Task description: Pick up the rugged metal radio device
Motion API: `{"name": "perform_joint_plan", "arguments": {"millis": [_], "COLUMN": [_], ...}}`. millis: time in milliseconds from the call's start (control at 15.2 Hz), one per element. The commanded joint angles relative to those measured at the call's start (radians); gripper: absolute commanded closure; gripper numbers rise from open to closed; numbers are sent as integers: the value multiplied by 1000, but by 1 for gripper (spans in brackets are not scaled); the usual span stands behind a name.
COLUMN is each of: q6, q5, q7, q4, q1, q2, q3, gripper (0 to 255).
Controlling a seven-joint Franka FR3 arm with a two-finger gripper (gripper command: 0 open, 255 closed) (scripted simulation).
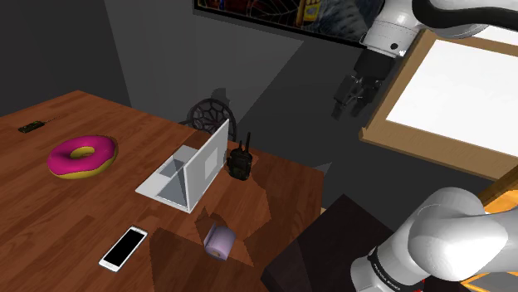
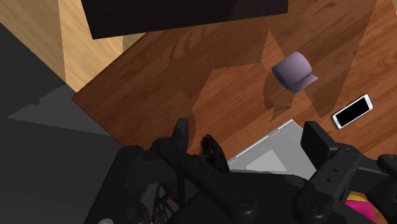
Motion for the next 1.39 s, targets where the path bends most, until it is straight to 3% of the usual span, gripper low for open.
{"name": "perform_joint_plan", "arguments": {"millis": [0,660,1320], "q6": [0,249,417], "q5": [0,-31,-61], "q7": [0,-100,-176], "q4": [0,43,213], "q1": [0,33,55], "q2": [0,338,717], "q3": [0,3,14], "gripper": [0,0,0]}}
